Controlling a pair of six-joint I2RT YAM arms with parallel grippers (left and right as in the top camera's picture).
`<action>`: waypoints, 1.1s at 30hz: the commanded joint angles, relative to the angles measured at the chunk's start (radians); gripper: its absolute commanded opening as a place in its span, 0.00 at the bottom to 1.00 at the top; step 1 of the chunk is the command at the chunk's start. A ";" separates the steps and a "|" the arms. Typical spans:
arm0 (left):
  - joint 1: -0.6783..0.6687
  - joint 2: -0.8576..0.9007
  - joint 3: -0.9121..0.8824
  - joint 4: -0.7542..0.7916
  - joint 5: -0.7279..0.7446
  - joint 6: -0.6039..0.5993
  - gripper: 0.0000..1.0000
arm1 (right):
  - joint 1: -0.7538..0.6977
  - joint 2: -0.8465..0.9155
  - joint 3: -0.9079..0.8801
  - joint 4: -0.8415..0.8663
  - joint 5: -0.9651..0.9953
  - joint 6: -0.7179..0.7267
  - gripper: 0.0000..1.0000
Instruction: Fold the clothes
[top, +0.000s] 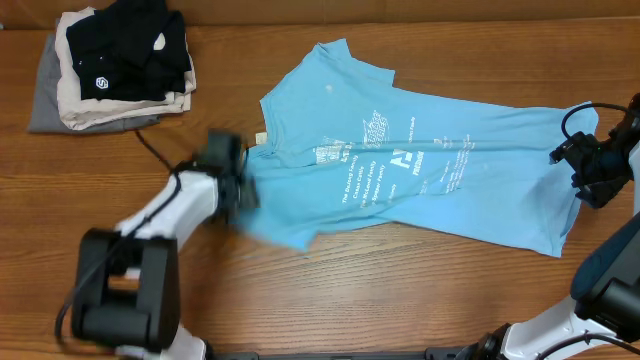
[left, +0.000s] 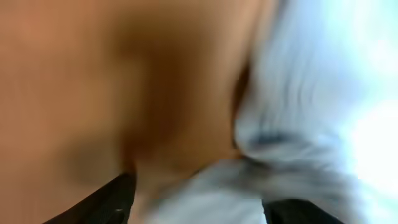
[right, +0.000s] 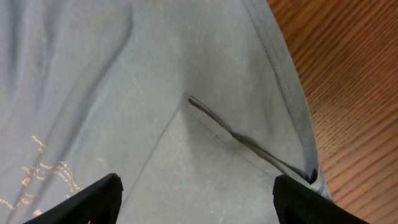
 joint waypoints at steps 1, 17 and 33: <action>0.014 0.089 -0.013 0.032 -0.190 0.088 0.68 | -0.002 -0.008 -0.007 0.006 -0.009 0.004 0.81; 0.014 0.094 -0.038 0.042 -0.045 0.090 0.25 | -0.002 -0.008 -0.007 0.004 -0.009 0.004 0.80; 0.015 0.079 0.002 -0.046 0.132 0.090 0.04 | -0.002 -0.009 -0.007 -0.082 -0.008 0.005 0.65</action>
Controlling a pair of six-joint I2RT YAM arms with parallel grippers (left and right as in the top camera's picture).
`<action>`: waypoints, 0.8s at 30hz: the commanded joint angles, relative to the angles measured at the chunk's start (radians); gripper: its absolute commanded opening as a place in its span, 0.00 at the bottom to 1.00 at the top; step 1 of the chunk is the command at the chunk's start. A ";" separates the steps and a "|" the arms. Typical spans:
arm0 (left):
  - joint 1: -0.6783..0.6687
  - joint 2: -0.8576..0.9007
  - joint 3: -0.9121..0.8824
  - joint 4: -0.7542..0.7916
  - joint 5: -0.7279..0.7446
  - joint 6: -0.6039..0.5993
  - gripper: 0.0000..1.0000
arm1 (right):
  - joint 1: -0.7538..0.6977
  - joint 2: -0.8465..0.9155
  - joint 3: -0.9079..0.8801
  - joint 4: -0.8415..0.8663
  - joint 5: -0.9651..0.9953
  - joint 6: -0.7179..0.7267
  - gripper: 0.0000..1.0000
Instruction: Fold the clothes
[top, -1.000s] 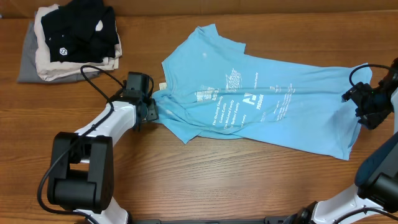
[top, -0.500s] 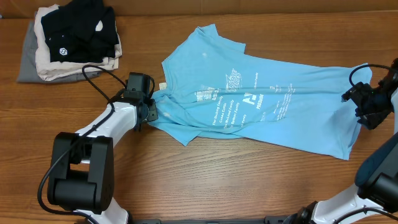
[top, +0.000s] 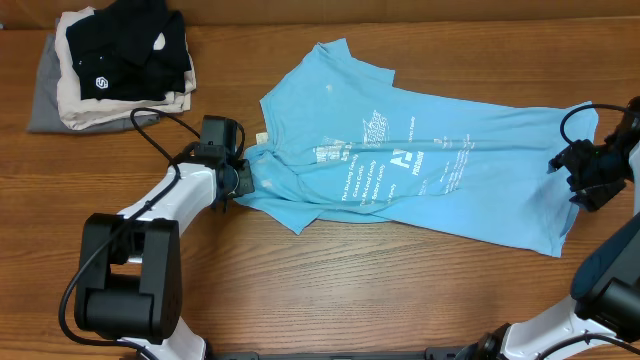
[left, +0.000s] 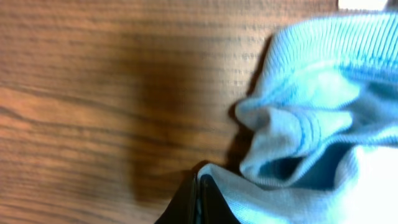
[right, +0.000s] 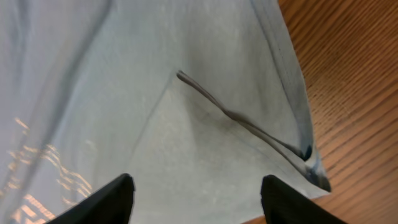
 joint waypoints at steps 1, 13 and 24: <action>-0.002 0.033 -0.014 -0.097 0.080 0.013 0.04 | -0.002 -0.010 -0.006 -0.016 -0.002 0.003 0.65; -0.002 -0.002 0.077 -0.267 0.149 0.006 0.04 | -0.001 -0.008 -0.068 -0.008 0.021 -0.025 0.70; -0.002 -0.002 0.077 -0.269 0.173 0.011 0.04 | -0.001 -0.008 -0.169 0.145 0.098 -0.056 0.66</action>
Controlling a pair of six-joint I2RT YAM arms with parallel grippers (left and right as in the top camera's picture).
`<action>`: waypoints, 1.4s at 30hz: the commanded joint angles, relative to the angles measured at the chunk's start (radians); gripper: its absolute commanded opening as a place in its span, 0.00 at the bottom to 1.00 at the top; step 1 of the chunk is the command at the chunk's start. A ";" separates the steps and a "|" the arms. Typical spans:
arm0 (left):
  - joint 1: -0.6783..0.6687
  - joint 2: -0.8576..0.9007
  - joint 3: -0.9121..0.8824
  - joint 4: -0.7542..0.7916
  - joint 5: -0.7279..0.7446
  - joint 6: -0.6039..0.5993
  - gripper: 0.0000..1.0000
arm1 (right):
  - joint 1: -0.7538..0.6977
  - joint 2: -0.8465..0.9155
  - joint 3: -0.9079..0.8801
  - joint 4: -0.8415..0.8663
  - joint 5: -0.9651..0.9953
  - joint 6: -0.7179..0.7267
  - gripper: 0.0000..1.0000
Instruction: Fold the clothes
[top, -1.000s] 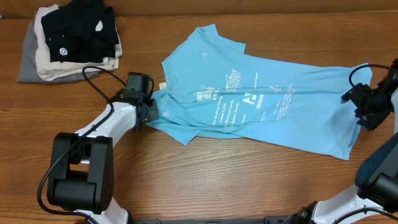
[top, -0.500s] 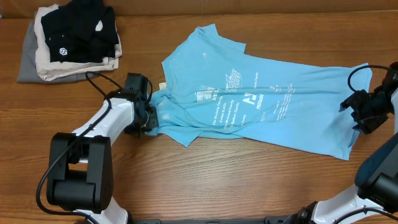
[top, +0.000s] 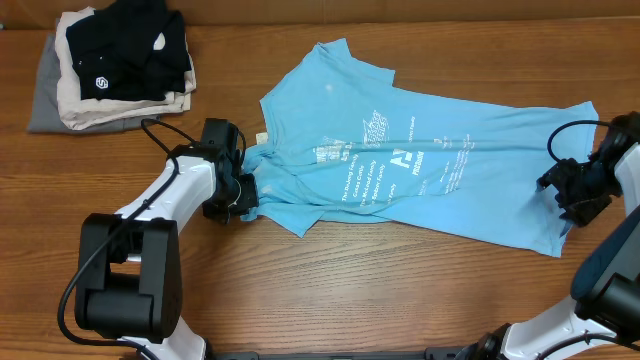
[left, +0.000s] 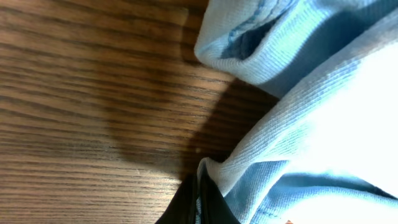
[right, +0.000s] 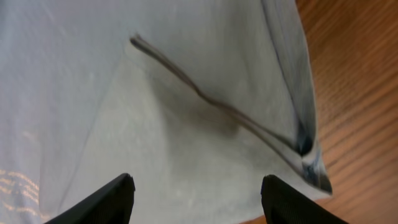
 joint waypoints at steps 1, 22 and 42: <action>-0.002 0.000 0.020 -0.003 0.020 0.008 0.04 | -0.001 -0.008 -0.037 0.071 0.066 -0.023 0.63; -0.002 0.000 0.020 0.006 0.018 0.007 0.04 | 0.064 0.045 -0.070 0.312 0.028 -0.177 0.50; -0.003 0.000 0.028 -0.018 0.023 0.007 0.04 | 0.070 0.108 -0.063 0.268 0.121 -0.139 0.04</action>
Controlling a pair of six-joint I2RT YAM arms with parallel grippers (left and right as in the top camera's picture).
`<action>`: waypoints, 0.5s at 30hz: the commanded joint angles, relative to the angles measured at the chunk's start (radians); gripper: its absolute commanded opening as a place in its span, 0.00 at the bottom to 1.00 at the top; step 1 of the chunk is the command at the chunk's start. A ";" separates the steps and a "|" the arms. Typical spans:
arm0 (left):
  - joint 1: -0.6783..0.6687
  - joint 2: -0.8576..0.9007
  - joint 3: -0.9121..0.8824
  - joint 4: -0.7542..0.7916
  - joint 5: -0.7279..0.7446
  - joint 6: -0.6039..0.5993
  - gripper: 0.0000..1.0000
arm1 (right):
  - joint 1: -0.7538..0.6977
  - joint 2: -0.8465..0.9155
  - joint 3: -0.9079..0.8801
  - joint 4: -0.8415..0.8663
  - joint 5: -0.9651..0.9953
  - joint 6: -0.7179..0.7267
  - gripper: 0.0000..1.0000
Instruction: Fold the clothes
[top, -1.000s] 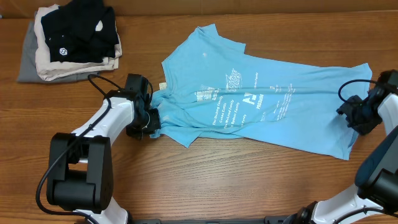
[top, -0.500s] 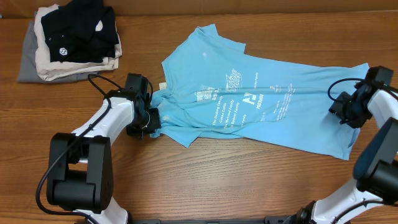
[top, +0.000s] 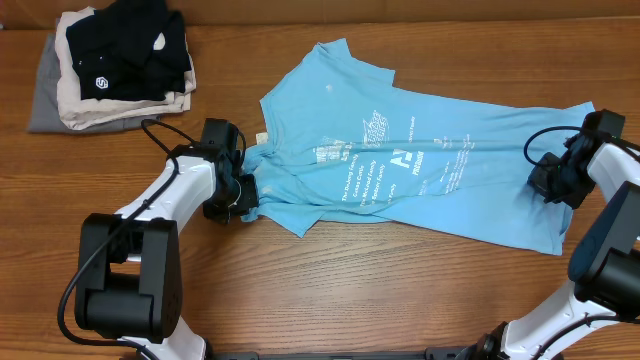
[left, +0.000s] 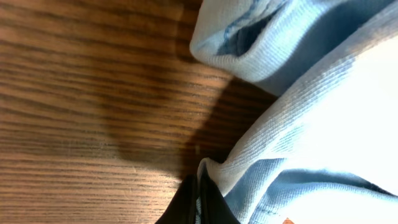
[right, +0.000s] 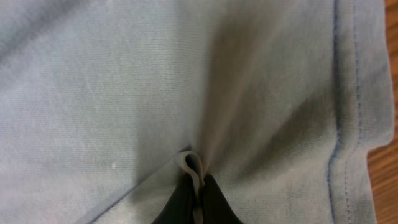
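Observation:
A light blue T-shirt (top: 400, 160) with white print lies spread across the table, collar end to the left, hem to the right. My left gripper (top: 243, 193) is shut on the shirt's left edge (left: 249, 168) near the collar and sleeve. My right gripper (top: 545, 185) is shut on a pinched fold of the shirt (right: 194, 165) near the hem, with the stitched hem (right: 348, 124) to its right.
A stack of folded clothes (top: 115, 65), black on beige on grey, sits at the back left corner. Bare wooden table (top: 380, 290) lies in front of the shirt and to the left of the left gripper (left: 93, 93).
My right gripper was open over the hem area beside a crease; now it is shut on a pinched fold of the fabric, a little further left. The left gripper keeps its hold unchanged.
At first my left gripper was open and moving at the shirt's left edge, the right open over the hem end. Then the left was shut on the shirt edge near the collar. The right stayed open over a crease, and now is shut on the fabric.

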 joint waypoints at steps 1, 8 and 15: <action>-0.003 0.000 0.037 -0.024 0.015 0.007 0.04 | 0.004 0.007 0.013 -0.039 0.062 0.045 0.04; -0.007 -0.036 0.162 -0.145 0.063 0.012 0.04 | 0.003 -0.041 0.087 -0.152 0.064 0.172 0.04; -0.008 -0.087 0.228 -0.250 0.064 0.012 0.04 | 0.003 -0.133 0.098 -0.255 0.064 0.257 0.04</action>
